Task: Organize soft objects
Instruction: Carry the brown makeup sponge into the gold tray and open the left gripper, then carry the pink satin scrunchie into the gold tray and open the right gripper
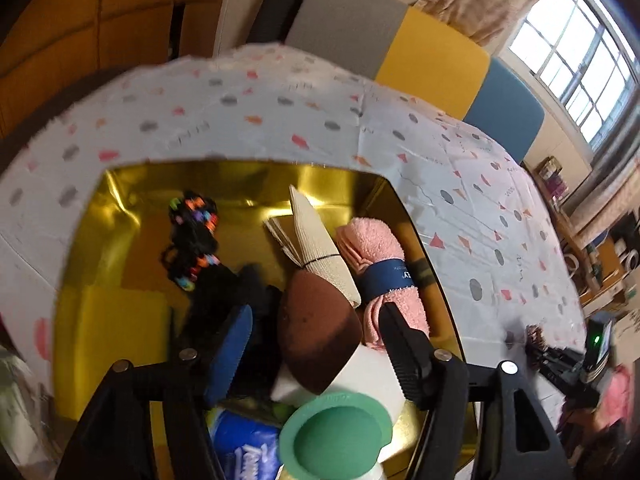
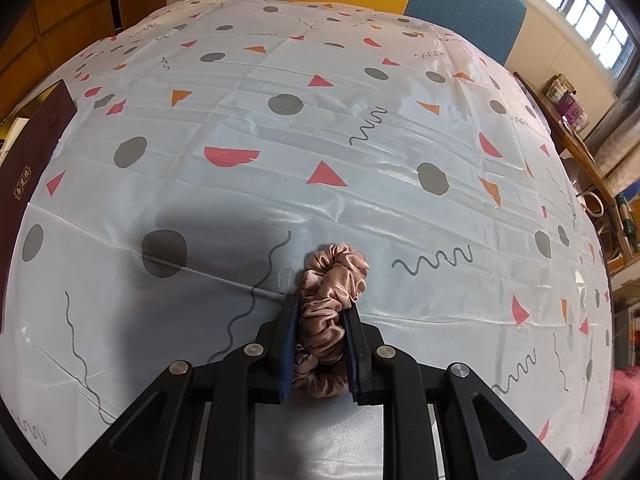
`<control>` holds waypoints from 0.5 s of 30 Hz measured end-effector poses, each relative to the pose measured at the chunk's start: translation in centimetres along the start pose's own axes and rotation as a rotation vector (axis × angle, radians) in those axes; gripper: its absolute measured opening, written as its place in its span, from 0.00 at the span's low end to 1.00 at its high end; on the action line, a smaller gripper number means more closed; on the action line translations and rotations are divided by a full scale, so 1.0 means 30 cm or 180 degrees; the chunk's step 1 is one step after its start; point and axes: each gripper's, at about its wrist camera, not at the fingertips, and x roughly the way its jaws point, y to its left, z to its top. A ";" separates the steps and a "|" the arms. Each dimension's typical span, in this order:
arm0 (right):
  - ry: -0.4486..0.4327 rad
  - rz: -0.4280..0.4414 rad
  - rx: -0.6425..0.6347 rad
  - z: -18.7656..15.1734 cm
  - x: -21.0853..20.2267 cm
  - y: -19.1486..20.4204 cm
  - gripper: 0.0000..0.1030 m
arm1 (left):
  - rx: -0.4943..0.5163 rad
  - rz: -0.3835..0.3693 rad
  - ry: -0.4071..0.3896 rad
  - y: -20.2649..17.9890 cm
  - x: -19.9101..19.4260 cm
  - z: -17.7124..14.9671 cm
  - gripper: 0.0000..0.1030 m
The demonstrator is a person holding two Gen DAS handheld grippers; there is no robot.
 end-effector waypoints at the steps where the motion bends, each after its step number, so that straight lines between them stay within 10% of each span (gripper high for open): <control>1: 0.0001 -0.0005 -0.0004 0.000 0.000 0.000 0.19 | 0.0040 0.0061 -0.0058 -0.002 -0.020 -0.005 0.66; 15: -0.0258 0.0034 0.0062 0.048 -0.110 0.040 0.16 | 0.0281 0.0588 -0.0699 -0.019 -0.299 -0.120 0.67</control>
